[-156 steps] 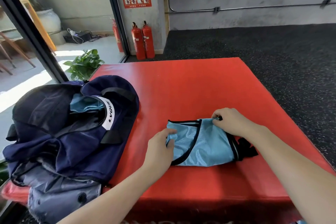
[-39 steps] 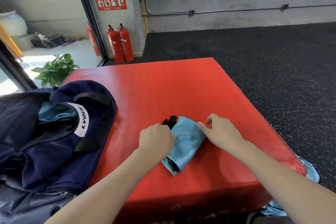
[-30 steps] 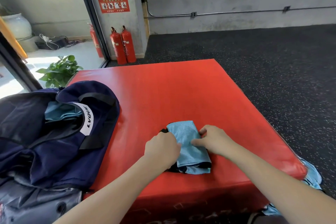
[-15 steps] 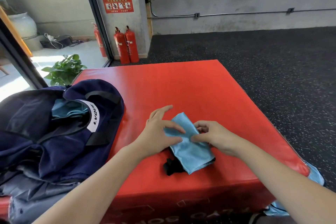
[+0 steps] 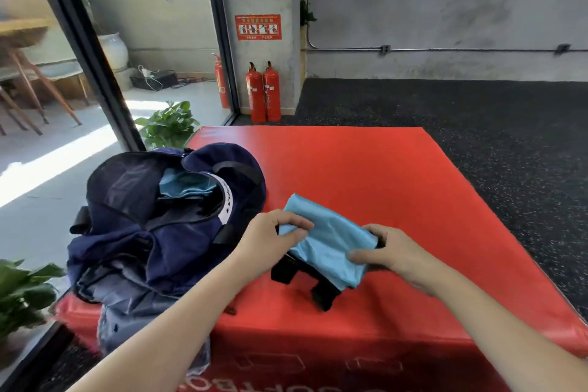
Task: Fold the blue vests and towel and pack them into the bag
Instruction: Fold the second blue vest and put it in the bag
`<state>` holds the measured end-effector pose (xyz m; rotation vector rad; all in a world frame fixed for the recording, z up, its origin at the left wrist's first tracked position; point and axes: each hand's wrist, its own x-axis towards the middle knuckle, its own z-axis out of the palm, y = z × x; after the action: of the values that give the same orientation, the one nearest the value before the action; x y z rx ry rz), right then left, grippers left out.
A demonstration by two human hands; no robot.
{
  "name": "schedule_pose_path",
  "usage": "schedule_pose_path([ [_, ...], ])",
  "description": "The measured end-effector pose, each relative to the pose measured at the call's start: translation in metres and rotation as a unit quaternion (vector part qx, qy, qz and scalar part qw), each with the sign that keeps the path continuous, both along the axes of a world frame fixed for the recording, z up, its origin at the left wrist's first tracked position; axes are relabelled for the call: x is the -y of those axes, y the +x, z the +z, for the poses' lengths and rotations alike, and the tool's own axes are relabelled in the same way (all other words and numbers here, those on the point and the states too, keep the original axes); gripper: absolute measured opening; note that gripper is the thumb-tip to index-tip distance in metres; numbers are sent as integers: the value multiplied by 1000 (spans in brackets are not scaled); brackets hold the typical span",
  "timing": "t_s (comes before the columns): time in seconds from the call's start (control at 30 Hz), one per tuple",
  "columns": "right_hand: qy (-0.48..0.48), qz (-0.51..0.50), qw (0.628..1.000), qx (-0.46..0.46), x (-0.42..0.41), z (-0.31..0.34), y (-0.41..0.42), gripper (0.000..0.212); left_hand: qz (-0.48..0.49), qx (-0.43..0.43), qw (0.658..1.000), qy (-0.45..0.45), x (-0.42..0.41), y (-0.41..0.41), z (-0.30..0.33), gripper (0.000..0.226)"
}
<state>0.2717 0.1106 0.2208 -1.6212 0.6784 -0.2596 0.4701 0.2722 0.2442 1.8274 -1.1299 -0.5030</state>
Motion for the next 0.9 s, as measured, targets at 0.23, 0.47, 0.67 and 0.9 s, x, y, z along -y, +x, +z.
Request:
schedule_pose_path([
  [0.23, -44, -209, 961, 174, -66, 36, 72, 37, 67, 22, 995, -65, -60, 40, 14, 35],
  [0.47, -187, -112, 961, 172, -105, 58, 184, 20, 190, 37, 977, -93, -116, 107, 32, 37],
  [0.67, -188, -15, 979, 75, -138, 62, 278, 22, 261, 71, 963, 4, -148, 177, 50, 38],
  [0.9, -44, -19, 998, -46, -145, 33, 344, 16, 205, 111, 956, 180, -130, 244, 52, 49],
])
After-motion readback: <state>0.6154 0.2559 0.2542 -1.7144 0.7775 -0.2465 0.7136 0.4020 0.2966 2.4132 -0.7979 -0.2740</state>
